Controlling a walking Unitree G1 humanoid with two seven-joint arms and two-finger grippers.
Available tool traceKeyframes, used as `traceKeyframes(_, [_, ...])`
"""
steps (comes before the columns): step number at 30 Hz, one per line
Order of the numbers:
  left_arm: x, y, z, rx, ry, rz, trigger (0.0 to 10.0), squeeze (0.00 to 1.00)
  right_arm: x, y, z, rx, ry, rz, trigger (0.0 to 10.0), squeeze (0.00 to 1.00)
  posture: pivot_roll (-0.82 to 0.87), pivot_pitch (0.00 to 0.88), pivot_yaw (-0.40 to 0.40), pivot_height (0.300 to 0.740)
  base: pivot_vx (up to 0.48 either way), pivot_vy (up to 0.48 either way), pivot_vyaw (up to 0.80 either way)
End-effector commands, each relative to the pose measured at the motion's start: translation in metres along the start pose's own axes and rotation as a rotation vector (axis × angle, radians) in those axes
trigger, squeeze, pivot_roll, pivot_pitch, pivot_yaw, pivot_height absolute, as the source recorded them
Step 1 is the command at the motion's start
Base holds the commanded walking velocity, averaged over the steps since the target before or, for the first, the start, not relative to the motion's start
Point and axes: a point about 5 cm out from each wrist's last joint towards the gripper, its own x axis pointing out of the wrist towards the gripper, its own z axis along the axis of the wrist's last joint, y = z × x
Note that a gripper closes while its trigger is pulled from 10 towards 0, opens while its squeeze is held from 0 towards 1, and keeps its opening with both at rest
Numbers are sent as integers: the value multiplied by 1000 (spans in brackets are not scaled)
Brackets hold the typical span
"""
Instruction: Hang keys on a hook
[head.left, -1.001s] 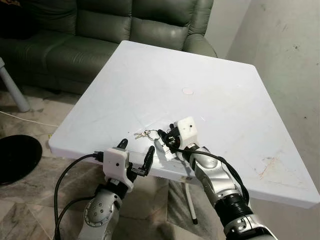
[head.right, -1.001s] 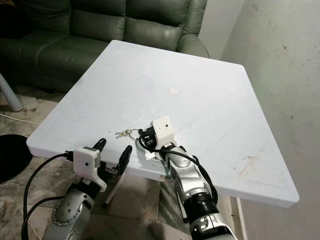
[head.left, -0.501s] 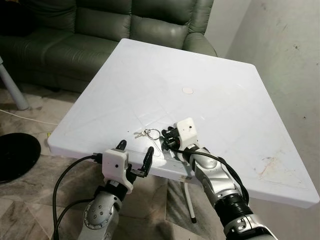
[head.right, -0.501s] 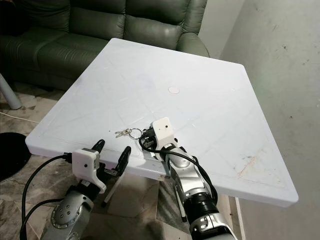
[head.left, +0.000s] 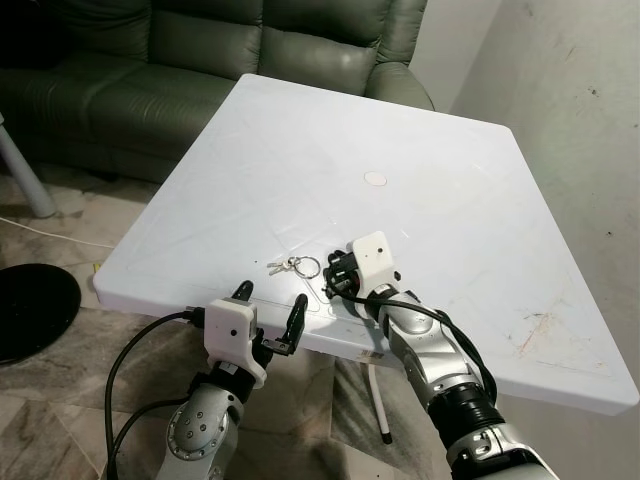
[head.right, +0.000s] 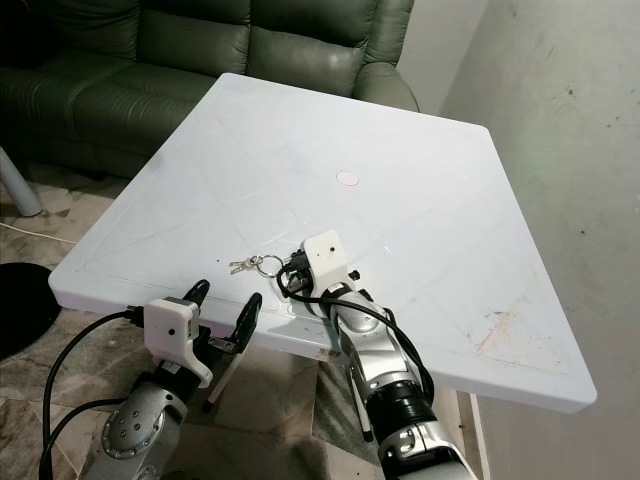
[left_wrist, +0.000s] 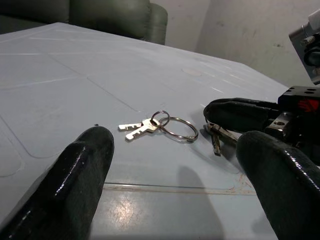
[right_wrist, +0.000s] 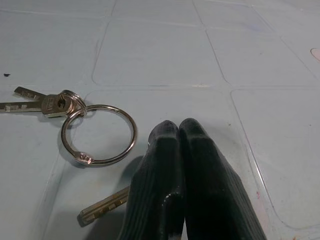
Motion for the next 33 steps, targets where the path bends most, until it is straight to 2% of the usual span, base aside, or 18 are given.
traceKeyframes(1, [1, -6, 4, -1, -12, -10, 10000, 0, 0, -5, -1, -11, 7, -24, 5529, 0, 150, 84, -164, 702, 0, 0, 0])
traceKeyframes(2, [1, -6, 4, 0, -12, -10, 10000, 0, 0, -6, -1, -12, 4, -28, 5529, 0, 150, 84, -164, 702, 0, 0, 0])
traceKeyframes(3, [1, -6, 4, -1, -12, -9, 10000, 0, 0, -6, 0, -10, 0, -38, 0, 0, 150, 84, -164, 702, 0, 0, 0])
traceKeyframes(7, [1, -5, 4, -2, -13, -6, 10000, 0, 0, -9, 3, -3, -20, -59, 0, 0, 151, 82, -163, 702, 0, 0, 0])
traceKeyframes(12, [5, -2, 7, -12, -27, 9, 10000, 0, -2, -18, 18, 3, -121, -125, 0, 0, 147, 66, -158, 702, 0, 0, 0])
traceKeyframes(14, [12, 5, 12, -37, -50, 35, 10000, 0, -4, -27, 30, 39, -186, -176, 0, 0, 138, 54, -150, 702, 0, 0, 0])
traceKeyframes(20, [22, 15, 18, -81, -79, 62, 10000, 0, -8, -37, 38, 82, -220, -227, 0, 0, 118, 32, -134, 702, 0, 0, 0])
traceKeyframes(21, [30, 22, 24, -100, -99, 78, 10000, 0, -11, -43, 45, 95, -243, -251, 0, 0, 108, 18, -127, 702, 0, 0, 0])
traceKeyframes(27, [43, 32, 32, -113, -126, 99, 10000, 0, -16, -53, 56, 85, -292, -301, 0, 0, 97, 0, -119, 702, 0, 0, 0])
traceKeyframes(28, [48, 36, 35, -102, -129, 102, 10000, 0, -18, -57, 58, 85, -297, -319, 2275, 0, 91, 0, -116, 702, 0, 0, 0])
traceKeyframes(29, [52, 39, 38, -87, -130, 106, 10000, 0, -19, -59, 58, 91, -289, -329, 3333, 0, 87, 0, -113, 702, 0, 0, 0])
traceKeyframes(30, [52, 39, 38, -87, -130, 106, 10000, 0, -19, -59, 58, 91, -289, -329, 3333, 0, 87, 0, -113, 702, 0, 0, 0])
traceKeyframes(31, [55, 42, 40, -76, -132, 114, 10000, 0, -20, -61, 58, 96, -278, -334, 8824, 0, 85, 0, -112, 702, 0, 0, 0])
traceKeyframes(32, [57, 47, 44, -64, -134, 126, 10000, 0, -23, -62, 58, 86, -279, -336, 10000, 0, 79, 0, -109, 702, 0, 0, 0])
traceKeyframes(33, [59, 50, 46, -58, -137, 135, 10000, 0, -25, -63, 58, 79, -283, -335, 10000, 0, 76, 0, -107, 702, 0, 0, 0])
